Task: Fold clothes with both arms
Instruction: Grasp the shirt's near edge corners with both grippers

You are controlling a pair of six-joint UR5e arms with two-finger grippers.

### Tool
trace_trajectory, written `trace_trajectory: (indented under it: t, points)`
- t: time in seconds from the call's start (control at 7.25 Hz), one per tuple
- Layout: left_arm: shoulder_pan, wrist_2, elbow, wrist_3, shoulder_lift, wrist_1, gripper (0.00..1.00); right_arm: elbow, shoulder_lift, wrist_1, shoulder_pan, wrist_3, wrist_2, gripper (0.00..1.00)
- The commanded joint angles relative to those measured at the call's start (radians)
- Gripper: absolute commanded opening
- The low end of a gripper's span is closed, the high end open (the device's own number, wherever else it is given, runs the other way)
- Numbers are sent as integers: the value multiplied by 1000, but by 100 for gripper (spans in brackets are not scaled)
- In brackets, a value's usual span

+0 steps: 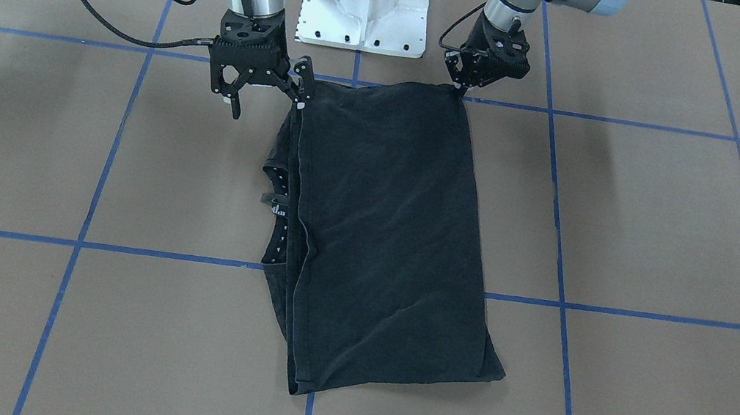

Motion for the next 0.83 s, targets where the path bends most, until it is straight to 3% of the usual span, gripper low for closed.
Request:
trace_trajectory:
  t: [0.0,0.28,0.69]
  points:
    - [0,0,-5,-14,0,0,0,-9,0,27,-69,140,-58,99]
    - [0,1,-5,-23,0,0,0,-38,-3,43,-141,302,-157,93]
    - [2,1,-5,-27,-2,0,0,-104,-9,107,-190,483,-246,69]
